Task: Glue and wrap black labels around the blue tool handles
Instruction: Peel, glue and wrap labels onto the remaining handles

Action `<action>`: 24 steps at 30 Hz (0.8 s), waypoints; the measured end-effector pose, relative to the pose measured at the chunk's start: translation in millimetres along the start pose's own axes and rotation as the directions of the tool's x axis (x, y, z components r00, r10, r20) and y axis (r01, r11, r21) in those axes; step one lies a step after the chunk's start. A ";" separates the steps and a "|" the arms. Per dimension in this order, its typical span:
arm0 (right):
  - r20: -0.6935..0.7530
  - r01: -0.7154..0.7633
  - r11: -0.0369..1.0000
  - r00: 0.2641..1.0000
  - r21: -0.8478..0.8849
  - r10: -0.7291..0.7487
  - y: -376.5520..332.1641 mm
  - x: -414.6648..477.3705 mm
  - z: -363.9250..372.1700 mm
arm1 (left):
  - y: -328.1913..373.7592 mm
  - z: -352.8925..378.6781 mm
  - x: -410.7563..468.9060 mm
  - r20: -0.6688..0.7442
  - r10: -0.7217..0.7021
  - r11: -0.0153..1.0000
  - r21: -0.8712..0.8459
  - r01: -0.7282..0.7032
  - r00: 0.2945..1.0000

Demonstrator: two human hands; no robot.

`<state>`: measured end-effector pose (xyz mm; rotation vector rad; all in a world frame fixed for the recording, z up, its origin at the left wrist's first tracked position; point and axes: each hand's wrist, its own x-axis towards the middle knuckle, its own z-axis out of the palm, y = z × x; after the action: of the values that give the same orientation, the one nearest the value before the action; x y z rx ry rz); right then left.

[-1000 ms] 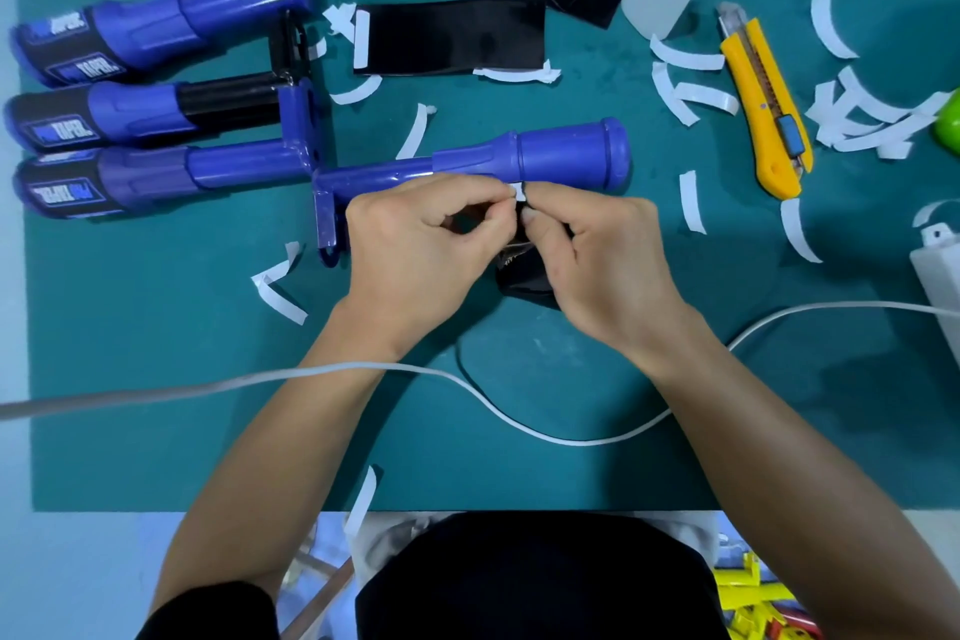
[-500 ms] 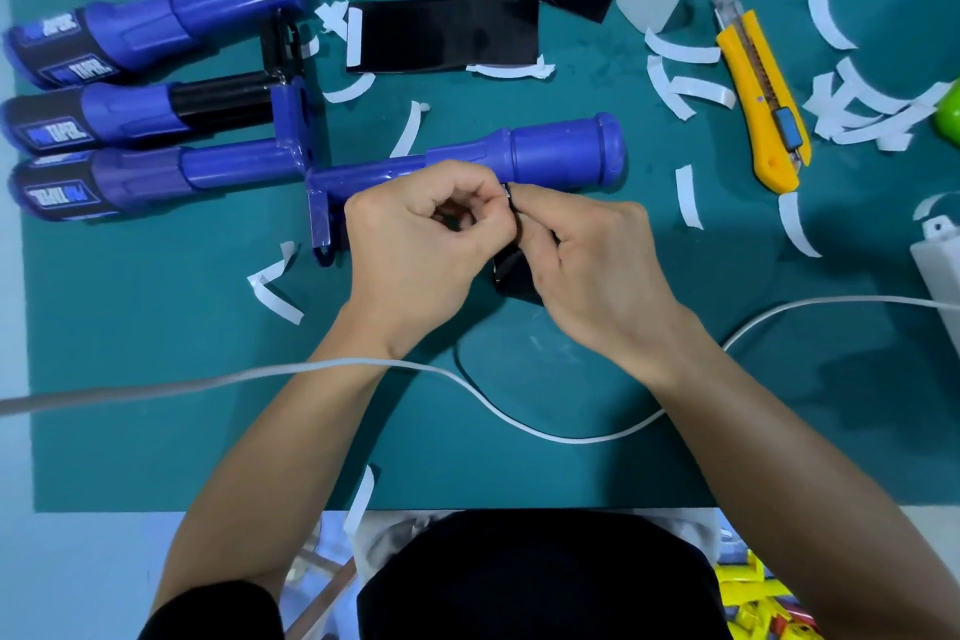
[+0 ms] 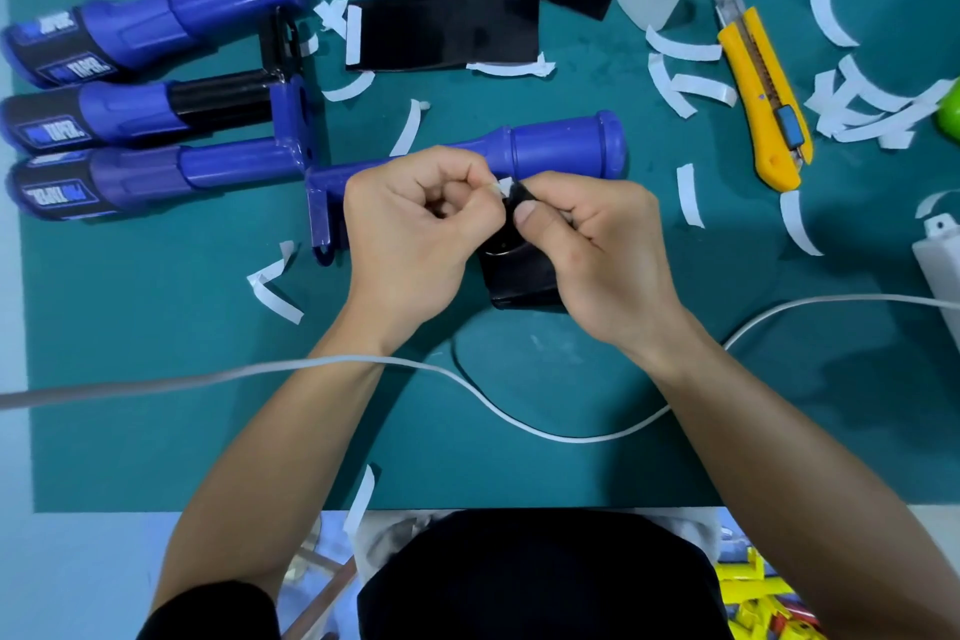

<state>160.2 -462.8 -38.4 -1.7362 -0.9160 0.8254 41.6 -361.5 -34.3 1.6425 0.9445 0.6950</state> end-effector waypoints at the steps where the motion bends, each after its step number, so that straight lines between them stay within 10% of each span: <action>1: -0.005 -0.005 1.000 1.000 0.011 0.006 -0.7 0.3 -0.6 | -0.4 -0.6 0.2 -0.005 0.004 1.000 -0.004 -0.004 1.000; 15: -0.117 0.192 0.903 0.960 -0.384 -0.254 -4.1 -7.9 3.2 | 5.5 0.4 -4.0 -0.043 0.042 0.999 0.033 -0.041 0.998; 24: -0.103 0.026 1.000 0.994 0.014 -0.025 -2.0 -1.6 -0.7 | 2.6 -1.0 -0.8 -0.021 -0.017 1.000 -0.021 0.017 1.000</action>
<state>159.6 -464.0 -36.1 -1.7338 -0.8586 0.7175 41.0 -362.0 -31.5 1.6102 0.9627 0.7099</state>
